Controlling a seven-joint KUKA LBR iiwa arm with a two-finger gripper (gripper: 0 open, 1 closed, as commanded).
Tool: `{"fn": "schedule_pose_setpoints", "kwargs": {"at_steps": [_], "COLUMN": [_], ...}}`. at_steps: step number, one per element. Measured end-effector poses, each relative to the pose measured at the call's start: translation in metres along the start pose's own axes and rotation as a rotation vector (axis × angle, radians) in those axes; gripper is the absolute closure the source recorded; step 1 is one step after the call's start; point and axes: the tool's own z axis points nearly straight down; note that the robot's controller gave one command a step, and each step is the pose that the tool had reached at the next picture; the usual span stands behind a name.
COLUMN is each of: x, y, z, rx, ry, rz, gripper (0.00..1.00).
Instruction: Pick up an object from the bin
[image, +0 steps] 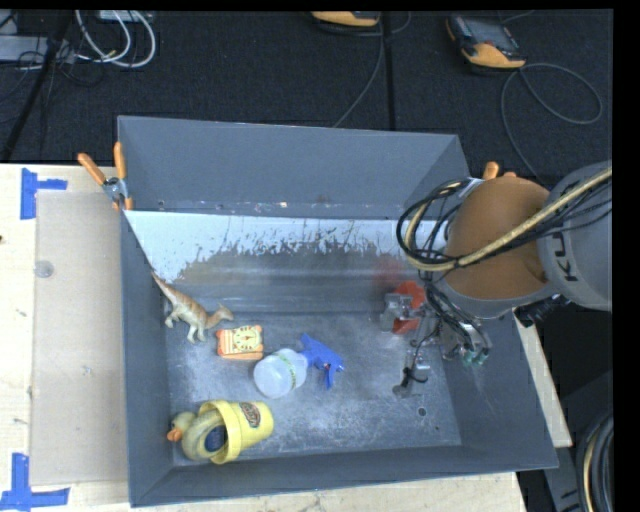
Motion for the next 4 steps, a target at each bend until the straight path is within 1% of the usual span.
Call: {"fn": "schedule_pose_setpoints", "kwargs": {"at_steps": [1,2,3,4], "x": [-0.012,0.001,-0.023,-0.045], "y": [0.022,0.051,0.072,0.085], "z": [0.033,0.063,0.061,0.062], "rx": [0.002,-0.002,0.000,-0.001], "ry": [-0.004,0.010,0.005,-0.001], "rz": [-0.036,-0.147,-0.158,-0.042], "gripper": [0.00,0.00,0.00,0.00]}}
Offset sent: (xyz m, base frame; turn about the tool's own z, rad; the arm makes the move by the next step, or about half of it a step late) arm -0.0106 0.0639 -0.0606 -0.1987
